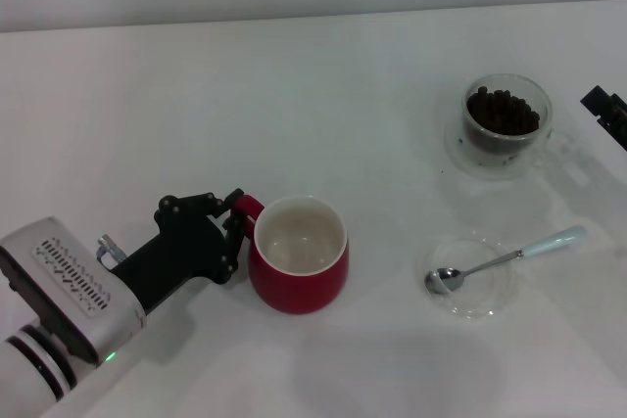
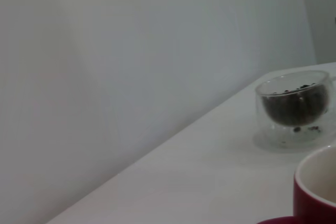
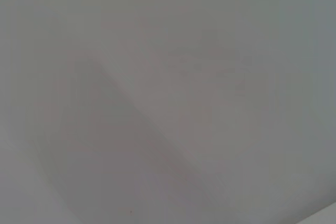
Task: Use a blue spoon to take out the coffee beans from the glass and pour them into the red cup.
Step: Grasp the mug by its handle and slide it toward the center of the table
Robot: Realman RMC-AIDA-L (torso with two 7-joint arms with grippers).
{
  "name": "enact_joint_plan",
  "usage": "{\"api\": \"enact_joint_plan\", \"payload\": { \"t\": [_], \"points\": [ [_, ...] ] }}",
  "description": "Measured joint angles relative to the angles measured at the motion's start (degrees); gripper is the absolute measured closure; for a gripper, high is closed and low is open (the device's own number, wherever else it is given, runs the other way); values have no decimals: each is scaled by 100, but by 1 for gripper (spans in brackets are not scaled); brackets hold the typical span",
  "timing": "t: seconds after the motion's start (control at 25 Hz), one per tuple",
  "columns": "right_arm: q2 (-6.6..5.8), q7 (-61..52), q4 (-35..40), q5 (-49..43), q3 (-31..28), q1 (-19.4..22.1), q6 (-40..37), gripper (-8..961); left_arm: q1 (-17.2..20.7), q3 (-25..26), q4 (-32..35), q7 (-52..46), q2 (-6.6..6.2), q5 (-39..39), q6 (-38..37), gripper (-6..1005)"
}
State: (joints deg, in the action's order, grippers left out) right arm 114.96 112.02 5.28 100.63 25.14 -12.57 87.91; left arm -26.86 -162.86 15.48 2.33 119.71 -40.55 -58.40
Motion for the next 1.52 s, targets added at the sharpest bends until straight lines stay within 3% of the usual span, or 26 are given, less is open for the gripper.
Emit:
{"api": "enact_joint_plan", "payload": {
  "t": [0.24,0.68,1.24,1.52],
  "points": [
    [0,-15,0,0,0,0,0,294,44,-2,28,22,0,41,-50,789],
    [-1,-2,-64,-9,39,14,-1,294,254,65,-16,121,-10,-4,-394,754],
    [-26,-125,-69,-7,66,300,-73,295,829,360,-63,632,-27,-68,-868,297],
    [-22,-150,-77,19,20,562,-228,295,882,354,-178,633,-42,-54,-882,297]
  ]
}}
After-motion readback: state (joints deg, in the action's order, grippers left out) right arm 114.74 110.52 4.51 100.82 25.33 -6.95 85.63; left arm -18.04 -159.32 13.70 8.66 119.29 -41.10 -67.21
